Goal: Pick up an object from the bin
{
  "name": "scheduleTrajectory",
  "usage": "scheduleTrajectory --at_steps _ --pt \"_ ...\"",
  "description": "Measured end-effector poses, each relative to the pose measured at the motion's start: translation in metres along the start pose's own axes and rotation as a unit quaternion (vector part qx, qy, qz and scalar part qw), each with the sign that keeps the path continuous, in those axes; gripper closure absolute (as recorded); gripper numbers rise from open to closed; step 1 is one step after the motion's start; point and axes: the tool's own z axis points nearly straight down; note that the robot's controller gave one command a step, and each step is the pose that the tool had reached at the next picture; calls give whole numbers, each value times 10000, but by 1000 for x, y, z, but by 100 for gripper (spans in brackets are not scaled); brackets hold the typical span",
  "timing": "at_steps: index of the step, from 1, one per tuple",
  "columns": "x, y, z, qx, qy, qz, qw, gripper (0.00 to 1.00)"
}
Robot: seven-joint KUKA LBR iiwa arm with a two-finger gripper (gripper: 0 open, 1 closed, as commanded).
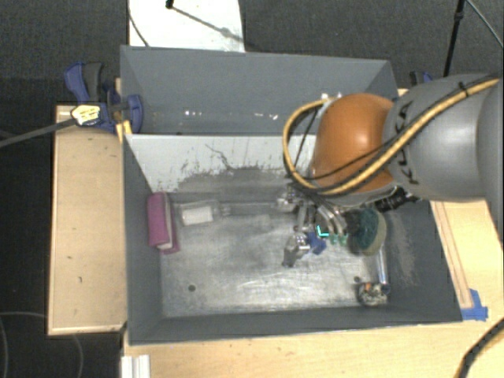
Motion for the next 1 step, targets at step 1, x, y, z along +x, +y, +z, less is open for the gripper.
scheduleTrajectory --at_steps 1 --pt "-26 72 63 -18 -66 439 9990 0"
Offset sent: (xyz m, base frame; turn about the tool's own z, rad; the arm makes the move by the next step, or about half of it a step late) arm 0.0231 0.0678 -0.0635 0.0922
